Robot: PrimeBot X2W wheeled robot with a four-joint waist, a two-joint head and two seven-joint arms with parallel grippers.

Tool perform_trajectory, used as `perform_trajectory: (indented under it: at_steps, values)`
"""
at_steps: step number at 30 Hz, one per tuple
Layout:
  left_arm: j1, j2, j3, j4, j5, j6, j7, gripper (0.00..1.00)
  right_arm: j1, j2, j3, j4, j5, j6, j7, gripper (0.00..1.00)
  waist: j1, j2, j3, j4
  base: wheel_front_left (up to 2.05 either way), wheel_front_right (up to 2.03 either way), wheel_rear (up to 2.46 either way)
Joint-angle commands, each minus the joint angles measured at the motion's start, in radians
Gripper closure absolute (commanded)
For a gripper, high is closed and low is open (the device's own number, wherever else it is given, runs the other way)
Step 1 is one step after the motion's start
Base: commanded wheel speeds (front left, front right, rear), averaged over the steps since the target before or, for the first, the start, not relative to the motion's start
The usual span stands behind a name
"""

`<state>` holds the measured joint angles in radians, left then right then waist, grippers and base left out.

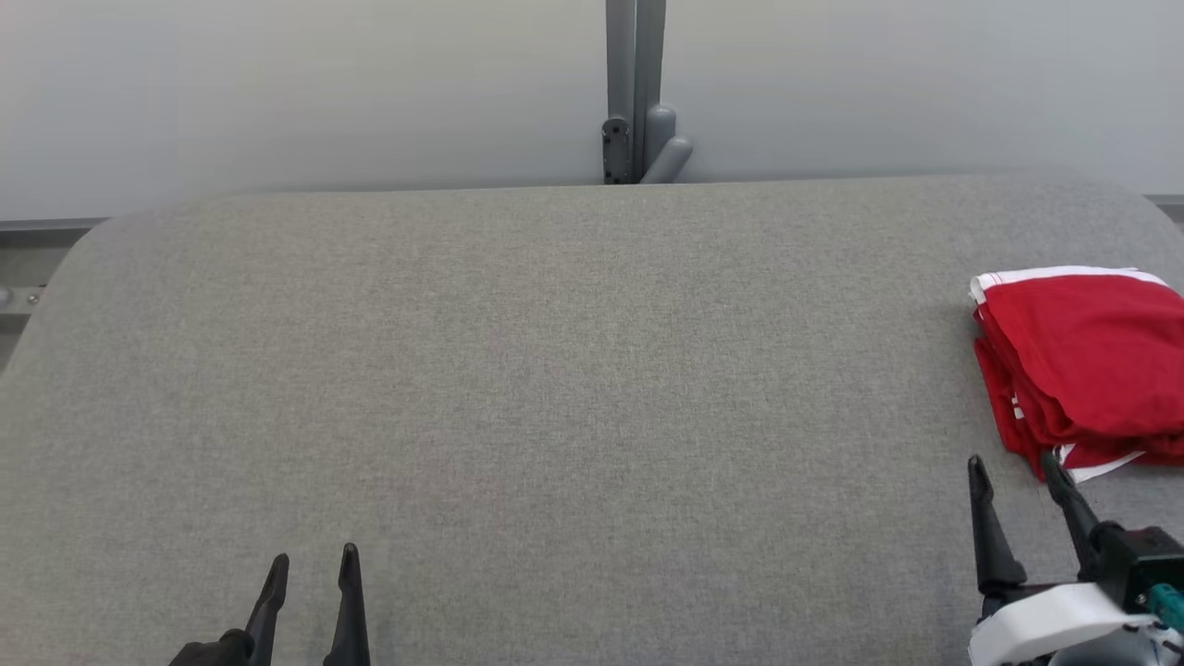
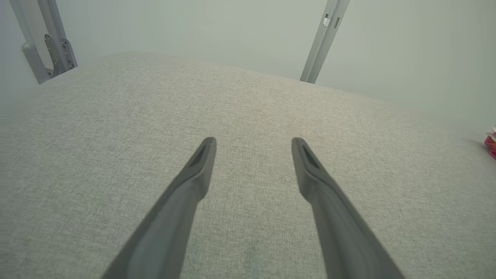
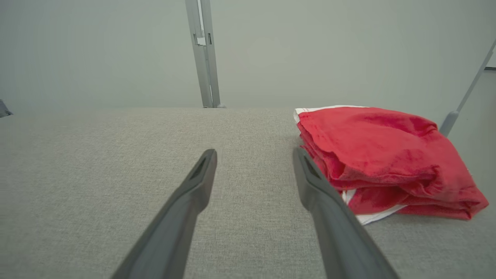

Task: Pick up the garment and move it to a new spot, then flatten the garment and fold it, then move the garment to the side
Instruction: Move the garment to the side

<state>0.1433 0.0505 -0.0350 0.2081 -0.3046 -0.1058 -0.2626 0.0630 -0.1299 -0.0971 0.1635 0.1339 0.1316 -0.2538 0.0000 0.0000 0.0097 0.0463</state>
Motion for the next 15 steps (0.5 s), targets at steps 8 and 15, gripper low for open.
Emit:
perform_trajectory:
  at_steps: [8,15]
  values:
    - [-0.012,0.001,0.020,0.025,0.035,-0.018,-0.002,0.00,0.070,0.060,-0.041,-0.021,-0.074,-0.002,-0.011,0.00,0.0000,0.0000,-0.034,0.013,0.00,0.00,0.00]
    - [-0.017,0.001,0.017,0.036,0.026,-0.024,-0.002,0.00,0.094,0.077,-0.081,-0.051,-0.142,-0.002,-0.012,0.00,0.0000,0.0000,-0.042,-0.011,0.00,0.00,0.00]
